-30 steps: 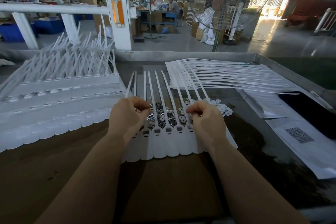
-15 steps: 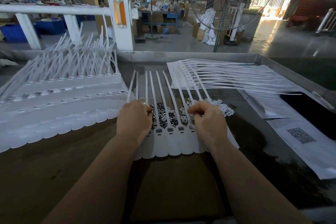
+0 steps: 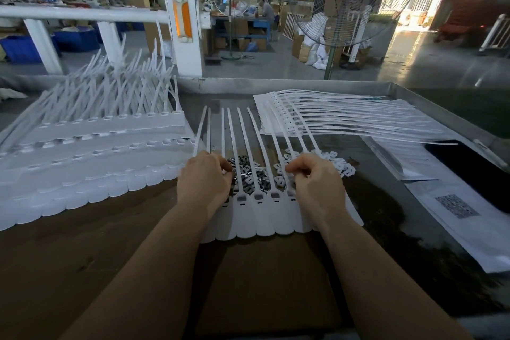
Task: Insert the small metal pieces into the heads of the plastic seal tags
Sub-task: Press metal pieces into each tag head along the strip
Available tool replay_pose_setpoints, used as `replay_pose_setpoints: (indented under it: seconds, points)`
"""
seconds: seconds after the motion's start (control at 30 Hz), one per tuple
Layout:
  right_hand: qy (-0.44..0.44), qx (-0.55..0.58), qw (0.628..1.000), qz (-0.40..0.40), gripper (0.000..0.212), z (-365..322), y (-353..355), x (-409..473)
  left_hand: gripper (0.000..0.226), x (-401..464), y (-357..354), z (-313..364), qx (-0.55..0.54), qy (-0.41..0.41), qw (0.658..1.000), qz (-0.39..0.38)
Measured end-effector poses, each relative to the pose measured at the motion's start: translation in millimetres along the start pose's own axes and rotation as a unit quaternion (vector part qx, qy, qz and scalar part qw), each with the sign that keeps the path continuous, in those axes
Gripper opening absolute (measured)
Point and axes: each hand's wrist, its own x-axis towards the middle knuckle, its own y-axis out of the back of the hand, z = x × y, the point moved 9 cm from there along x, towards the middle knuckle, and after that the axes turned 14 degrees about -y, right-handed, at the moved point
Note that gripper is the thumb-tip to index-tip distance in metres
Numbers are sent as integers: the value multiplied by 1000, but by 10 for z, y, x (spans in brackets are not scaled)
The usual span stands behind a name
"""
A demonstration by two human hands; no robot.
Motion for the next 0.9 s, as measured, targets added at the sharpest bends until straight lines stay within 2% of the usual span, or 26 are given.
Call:
replay_pose_setpoints:
  seconds: [0.27,0.4,0.6,0.77,0.9]
  points:
    - [2,-3,1000,-1,28,0,-7,8,17,0,-18,-4,10,-4,1000,-2]
    - [5,-7,1000,5,27,-5,4,7,26,1,-12,24,26,-16,1000,-4]
    - [7,-12,1000,7,26,4,6,11,21,10,-24,34,26,-21,999,-1]
    - [9,-11,1000,3,25,2,-9,19,8,-19,48,1,-54,-15,997,58]
    - [23,-19,999,12,24,-24,6,10,8,-43,153,77,-136,-32,984,110]
